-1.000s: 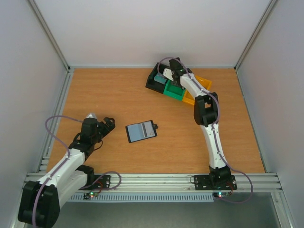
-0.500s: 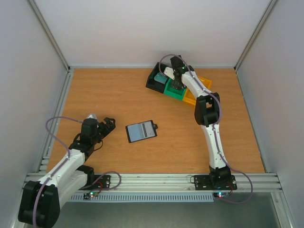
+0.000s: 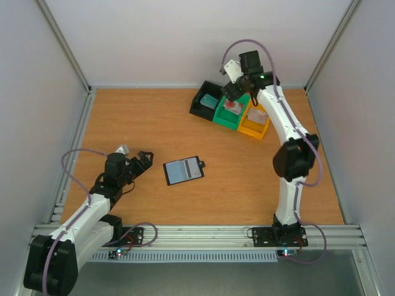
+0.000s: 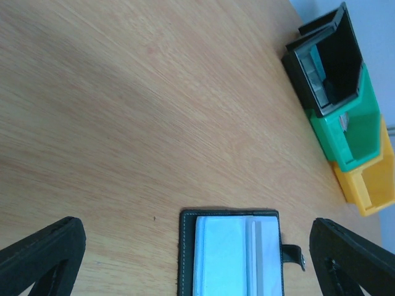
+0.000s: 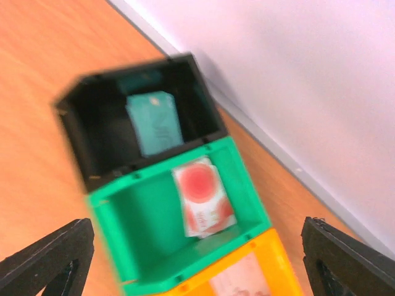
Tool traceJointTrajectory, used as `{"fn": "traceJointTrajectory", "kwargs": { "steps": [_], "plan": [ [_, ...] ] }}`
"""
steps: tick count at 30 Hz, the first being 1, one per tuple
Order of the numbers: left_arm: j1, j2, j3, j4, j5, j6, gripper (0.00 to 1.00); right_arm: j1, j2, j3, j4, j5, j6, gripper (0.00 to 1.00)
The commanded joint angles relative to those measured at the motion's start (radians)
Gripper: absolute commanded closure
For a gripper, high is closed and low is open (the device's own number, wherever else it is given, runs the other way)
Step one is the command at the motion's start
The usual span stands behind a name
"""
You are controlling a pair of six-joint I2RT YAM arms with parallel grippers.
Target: Take the credit cards out of the card holder
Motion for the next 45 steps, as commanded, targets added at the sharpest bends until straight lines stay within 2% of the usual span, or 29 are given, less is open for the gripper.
{"fn": "traceJointTrajectory", "kwargs": {
  "steps": [1, 5, 9, 15, 20, 25, 29, 33, 36, 38, 42, 45],
  "plan": [
    [0.003, 0.014, -0.007, 0.069, 0.081, 0.046, 0.01, 0.045, -0.193, -0.201, -0.004, -0.290, 0.346, 0.11],
    [-0.010, 0.116, 0.024, 0.041, 0.140, 0.059, 0.04, 0.145, -0.285, -0.532, 0.140, -0.444, 0.633, 0.25],
    [-0.014, 0.219, 0.071, 0.001, 0.197, 0.083, 0.06, 0.244, -0.260, -0.678, 0.172, -0.501, 0.763, 0.34],
    [-0.014, 0.392, 0.158, -0.119, 0.403, 0.255, 0.06, 0.290, -0.180, -0.753, 0.241, -0.561, 0.865, 0.38],
    [-0.012, 0.483, 0.165, -0.111, 0.404, 0.240, 0.01, 0.306, -0.084, -0.740, 0.235, -0.470, 0.850, 0.41],
    [-0.002, 0.550, 0.166, -0.061, 0.465, 0.221, 0.01, 0.309, -0.042, -0.754, 0.218, -0.483, 0.845, 0.47],
    [-0.021, 0.606, 0.167, -0.010, 0.502, 0.211, 0.01, 0.318, -0.024, -0.771, 0.224, -0.586, 0.854, 0.52],
    [-0.052, 0.628, 0.168, 0.073, 0.548, 0.208, 0.02, 0.321, -0.034, -0.819, 0.319, -0.733, 0.925, 0.56],
    [-0.072, 0.629, 0.173, 0.111, 0.571, 0.209, 0.09, 0.321, -0.054, -0.843, 0.375, -0.770, 0.972, 0.59],
    [-0.080, 0.621, 0.172, 0.125, 0.579, 0.210, 0.16, 0.321, -0.074, -0.859, 0.401, -0.776, 0.991, 0.60],
    [-0.092, 0.607, 0.167, 0.139, 0.580, 0.210, 0.40, 0.320, -0.100, -0.881, 0.431, -0.785, 1.013, 0.62],
    [-0.096, 0.592, 0.166, 0.126, 0.568, 0.211, 0.66, 0.321, -0.124, -0.898, 0.427, -0.762, 1.009, 0.63]
  ]
}}
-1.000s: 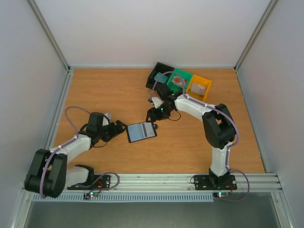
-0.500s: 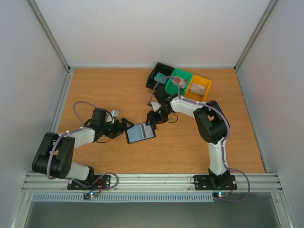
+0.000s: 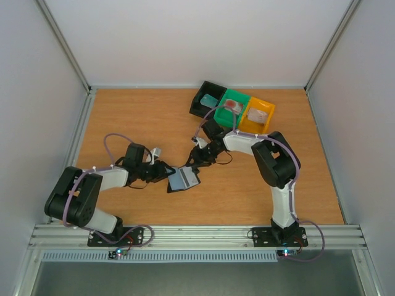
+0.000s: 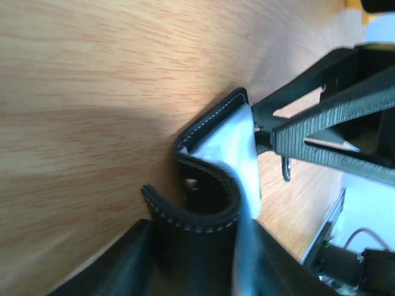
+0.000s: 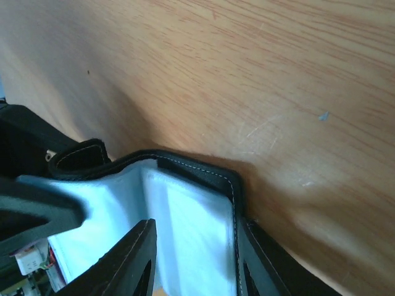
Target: Take the credit cards out of the card holder
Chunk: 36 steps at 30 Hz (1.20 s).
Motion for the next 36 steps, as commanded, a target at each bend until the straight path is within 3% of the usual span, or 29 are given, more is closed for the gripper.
{"fn": "traceJointTrajectory", "kwargs": {
  "steps": [1, 4, 5, 9, 13, 16, 19, 23, 30, 36],
  "plan": [
    [-0.011, -0.021, -0.011, 0.024, 0.008, 0.004, 0.75, 0.014, -0.072, -0.018, 0.031, -0.021, 0.021, 0.63],
    [-0.019, -0.039, -0.012, 0.023, 0.006, 0.009, 0.98, 0.008, -0.103, -0.018, -0.010, -0.001, -0.011, 0.63],
    [-0.020, -0.046, -0.013, 0.023, 0.005, 0.010, 1.00, 0.001, -0.120, -0.018, -0.024, 0.004, -0.023, 0.63],
    [-0.022, -0.092, -0.033, 0.025, -0.015, 0.012, 1.00, -0.039, -0.245, -0.025, -0.080, 0.083, -0.067, 0.62],
    [-0.022, -0.139, -0.057, 0.038, -0.027, 0.003, 1.00, 0.011, -0.286, -0.054, -0.083, 0.122, -0.041, 0.62],
    [-0.034, -0.162, -0.065, 0.109, 0.040, 0.017, 1.00, 0.075, -0.280, -0.101, -0.028, 0.107, -0.013, 0.62],
    [-0.067, -0.197, -0.064, 0.197, 0.100, 0.081, 1.00, 0.094, -0.321, -0.191, 0.143, 0.030, 0.034, 0.61],
    [-0.106, -0.194, -0.061, 0.168, -0.146, 0.266, 1.00, 0.094, -0.315, -0.282, 0.313, -0.042, 0.129, 0.58],
    [-0.108, -0.129, -0.057, 0.107, -0.136, 0.271, 1.00, 0.066, -0.269, -0.355, 0.228, 0.180, 0.177, 0.57],
    [-0.110, -0.050, -0.044, 0.122, -0.133, 0.263, 1.00, 0.060, -0.197, -0.331, 0.205, 0.178, 0.150, 0.55]
  ]
}}
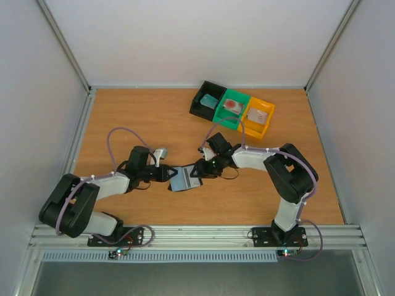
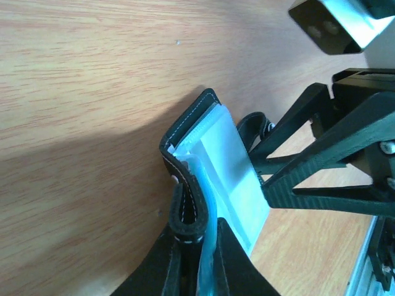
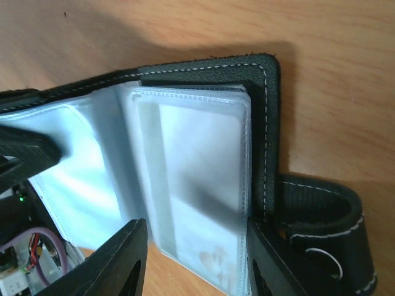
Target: Take the credit cards out of the card holder
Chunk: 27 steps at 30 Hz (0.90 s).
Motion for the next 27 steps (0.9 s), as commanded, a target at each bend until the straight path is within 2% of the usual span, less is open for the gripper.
{"fn": "traceJointTrajectory", "kwargs": {
  "steps": [1, 4, 5, 7, 11, 17, 19, 22, 27],
  "plan": [
    [-0.005, 0.056, 0.018, 0.011, -0.027, 0.033, 1.00, -0.014, 0.041, 0.013, -0.009, 0.054, 0.003, 0.54],
    [-0.004, 0.064, 0.017, 0.018, -0.022, 0.045, 1.00, -0.022, 0.040, 0.010, 0.028, 0.005, -0.011, 0.51],
    [-0.004, 0.065, 0.016, 0.021, -0.023, 0.044, 1.00, -0.023, 0.050, 0.017, 0.041, -0.061, -0.014, 0.53],
    [-0.003, 0.065, 0.014, 0.022, -0.030, 0.042, 1.00, -0.022, 0.056, 0.020, 0.092, -0.158, -0.008, 0.62],
    [-0.005, 0.058, 0.008, 0.026, -0.027, 0.041, 1.00, -0.021, -0.006, -0.034, 0.246, -0.261, 0.011, 0.74],
    [-0.013, 0.043, -0.001, 0.035, -0.033, 0.038, 1.00, -0.012, -0.025, -0.070, 0.426, -0.348, 0.082, 0.76],
    [-0.014, 0.038, -0.004, 0.037, -0.034, 0.037, 1.00, -0.006, -0.007, -0.058, 0.409, -0.314, 0.083, 0.77],
    [-0.016, 0.027, -0.008, 0.036, -0.036, 0.038, 1.00, -0.006, 0.011, -0.014, 0.251, -0.206, 0.029, 0.74],
    [-0.017, 0.015, -0.016, 0.042, -0.045, 0.040, 1.00, -0.003, 0.023, -0.001, 0.215, -0.168, 0.003, 0.67]
  ]
}}
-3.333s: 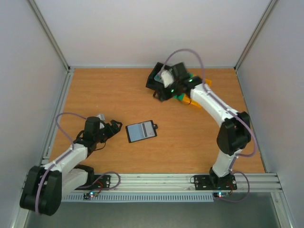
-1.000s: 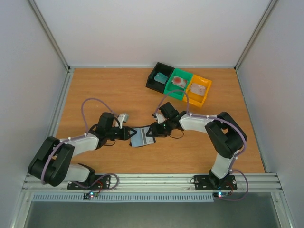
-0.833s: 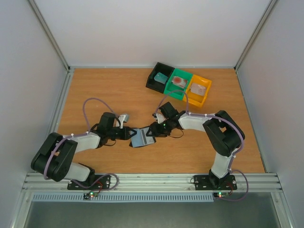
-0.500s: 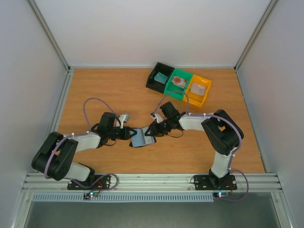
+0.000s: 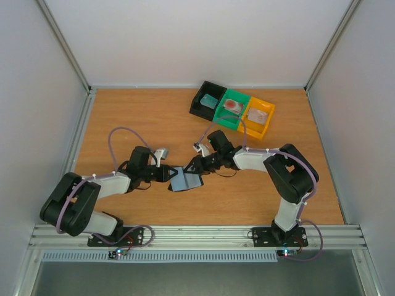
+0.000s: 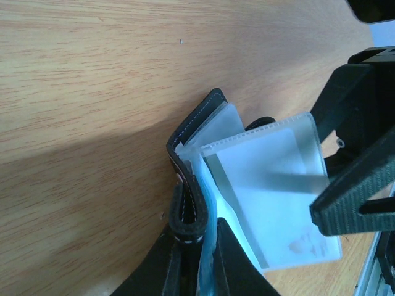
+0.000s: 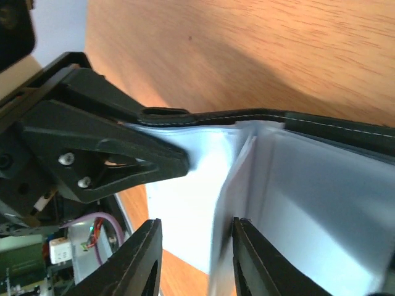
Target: Take the credit cards out of the card holder
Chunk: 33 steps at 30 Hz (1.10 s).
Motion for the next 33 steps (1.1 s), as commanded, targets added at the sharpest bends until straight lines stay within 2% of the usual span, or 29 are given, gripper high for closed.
{"fn": "traceJointTrajectory", "kwargs": {
  "steps": [1, 3, 4, 8, 12, 13, 15, 17, 19, 23, 27, 33],
  "plan": [
    [-0.008, -0.018, -0.024, 0.033, -0.023, 0.031, 1.00, 0.016, 0.031, 0.038, -0.040, 0.030, -0.033, 0.65],
    [-0.009, -0.019, -0.024, 0.037, -0.025, 0.031, 1.00, 0.041, 0.052, 0.060, -0.033, 0.003, -0.031, 0.63],
    [-0.009, -0.019, -0.024, 0.039, -0.025, 0.031, 1.00, 0.058, 0.063, 0.078, -0.039, 0.001, -0.035, 0.65],
    [-0.011, -0.027, -0.028, 0.045, -0.026, 0.034, 1.00, 0.064, 0.061, 0.092, -0.084, 0.064, -0.030, 0.97],
    [-0.011, -0.079, -0.053, 0.130, 0.040, 0.045, 0.99, 0.019, 0.006, 0.070, -0.135, 0.101, -0.034, 0.99],
    [-0.011, -0.096, -0.067, 0.172, 0.071, 0.034, 0.91, 0.005, -0.014, 0.061, -0.141, 0.095, -0.039, 0.99],
    [-0.011, -0.120, -0.091, 0.240, 0.125, 0.010, 0.62, -0.020, -0.061, 0.051, -0.159, 0.074, -0.062, 0.99],
    [-0.011, -0.139, -0.101, 0.246, 0.131, -0.008, 0.38, -0.029, -0.118, 0.050, -0.196, 0.063, -0.114, 0.99],
    [-0.011, -0.162, -0.100, 0.216, 0.083, -0.011, 0.27, -0.031, -0.177, 0.054, -0.235, 0.037, -0.163, 0.99],
    [-0.011, -0.197, -0.075, 0.181, 0.021, -0.050, 0.13, -0.031, -0.284, 0.062, -0.319, 0.015, -0.229, 0.99],
    [-0.011, -0.225, -0.080, 0.288, 0.113, -0.111, 0.01, -0.031, -0.382, 0.099, -0.463, 0.051, -0.311, 0.99],
    [-0.040, -0.270, -0.084, 0.472, 0.334, -0.110, 0.01, -0.032, -0.473, 0.139, -0.556, 0.058, -0.403, 0.99]
  ]
}}
